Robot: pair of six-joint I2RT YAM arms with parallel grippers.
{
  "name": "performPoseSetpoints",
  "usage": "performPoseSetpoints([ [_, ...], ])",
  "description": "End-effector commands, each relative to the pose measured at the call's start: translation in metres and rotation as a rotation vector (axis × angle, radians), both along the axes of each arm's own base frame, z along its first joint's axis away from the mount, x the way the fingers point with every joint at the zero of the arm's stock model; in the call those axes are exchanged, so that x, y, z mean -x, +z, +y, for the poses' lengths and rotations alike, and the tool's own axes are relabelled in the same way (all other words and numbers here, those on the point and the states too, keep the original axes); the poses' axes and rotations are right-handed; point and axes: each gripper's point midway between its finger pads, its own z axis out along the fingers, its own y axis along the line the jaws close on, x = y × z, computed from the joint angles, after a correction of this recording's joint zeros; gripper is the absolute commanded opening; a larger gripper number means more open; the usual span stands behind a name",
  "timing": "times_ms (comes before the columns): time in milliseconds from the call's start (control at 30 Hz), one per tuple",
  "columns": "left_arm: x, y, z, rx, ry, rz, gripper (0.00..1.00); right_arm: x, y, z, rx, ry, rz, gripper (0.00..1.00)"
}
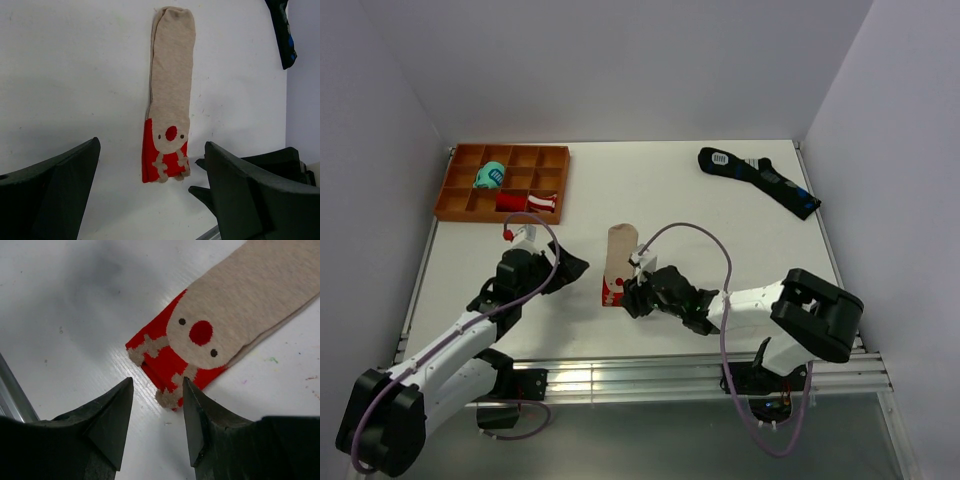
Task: Roll the socks
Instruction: Roll the sock at the center of the board.
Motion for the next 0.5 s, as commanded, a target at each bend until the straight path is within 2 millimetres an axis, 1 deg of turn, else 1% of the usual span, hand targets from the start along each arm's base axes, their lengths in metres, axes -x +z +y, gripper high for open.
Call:
performPoseSetpoints([
  [0, -0.003, 0.001, -0.005, 0.027, -0.013, -0.023, 0.91, -0.007, 0.016, 0.014, -0.063, -0.013, -0.099, 0.51],
  [33, -0.002, -0.001, -0.005, 0.019, -0.016, -0.021, 0.91, -0.006, 0.013, 0.015, -0.054, -0.015, -0.098, 0.51],
  [100, -0.001, -0.007, -0.005, 0.01, -0.018, -0.007, 0.91, -0.005, 0.013, 0.017, -0.048, -0.003, -0.109, 0.51],
  [200, 0.0, -0.01, -0.005, 0.007, -0.021, -0.001, 0.91, -0.005, 0.009, 0.019, -0.022, 0.005, -0.115, 0.51],
  [300, 0.0, -0.012, -0.006, 0.004, -0.028, 0.002, 0.91, -0.006, 0.005, 0.019, -0.001, 0.001, -0.125, 0.51],
  [333, 0.0, -0.012, -0.006, 0.002, -0.03, 0.001, 0.91, -0.006, 0.001, 0.018, 0.01, -0.003, -0.122, 0.51],
  [467, -0.001, -0.013, -0.006, 0.001, -0.03, 0.002, 0.91, -0.008, -0.001, 0.019, 0.017, -0.006, -0.132, 0.51],
])
